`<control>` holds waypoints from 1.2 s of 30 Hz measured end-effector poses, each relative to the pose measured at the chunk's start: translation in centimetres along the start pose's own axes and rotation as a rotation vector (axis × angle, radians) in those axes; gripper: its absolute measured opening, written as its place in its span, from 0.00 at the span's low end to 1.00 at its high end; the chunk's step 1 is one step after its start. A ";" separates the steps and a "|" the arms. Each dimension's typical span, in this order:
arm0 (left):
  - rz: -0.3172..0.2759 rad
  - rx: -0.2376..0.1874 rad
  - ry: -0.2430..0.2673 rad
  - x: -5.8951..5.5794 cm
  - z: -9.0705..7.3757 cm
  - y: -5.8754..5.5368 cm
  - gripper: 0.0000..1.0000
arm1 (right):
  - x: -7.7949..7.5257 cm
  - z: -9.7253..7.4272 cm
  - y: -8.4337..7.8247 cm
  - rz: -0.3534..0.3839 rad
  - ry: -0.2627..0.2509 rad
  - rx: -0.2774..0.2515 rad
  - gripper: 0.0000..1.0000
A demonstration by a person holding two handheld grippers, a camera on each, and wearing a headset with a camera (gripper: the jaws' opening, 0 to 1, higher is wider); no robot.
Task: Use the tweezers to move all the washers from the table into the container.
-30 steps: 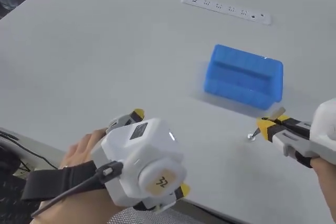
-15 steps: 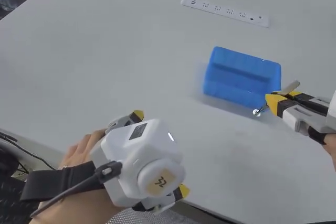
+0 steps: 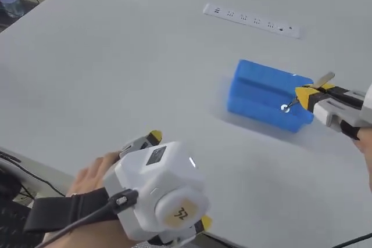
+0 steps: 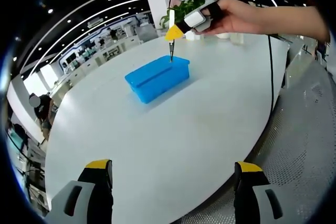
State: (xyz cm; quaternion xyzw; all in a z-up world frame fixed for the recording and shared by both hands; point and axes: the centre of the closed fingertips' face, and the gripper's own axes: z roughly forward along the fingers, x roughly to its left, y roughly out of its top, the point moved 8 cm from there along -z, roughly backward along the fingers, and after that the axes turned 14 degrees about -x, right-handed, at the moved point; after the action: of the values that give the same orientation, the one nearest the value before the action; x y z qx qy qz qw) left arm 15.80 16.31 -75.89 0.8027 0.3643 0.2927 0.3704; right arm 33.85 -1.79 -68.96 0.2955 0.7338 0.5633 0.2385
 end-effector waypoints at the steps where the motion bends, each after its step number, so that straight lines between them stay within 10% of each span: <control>1: 0.000 0.001 0.000 0.0 0.0 0.0 0.99 | -0.2 0.3 0.0 -0.001 -0.001 -0.003 0.02; 36: -0.014 0.004 -0.007 -0.1 0.0 0.0 0.99 | -2.5 5.3 -5.7 0.016 -0.010 0.144 0.02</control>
State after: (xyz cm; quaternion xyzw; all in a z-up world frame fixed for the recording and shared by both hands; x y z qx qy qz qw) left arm 15.71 16.27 -75.92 0.8020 0.3690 0.2866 0.3722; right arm 38.36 -1.01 -75.74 0.3206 0.7689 0.5094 0.2157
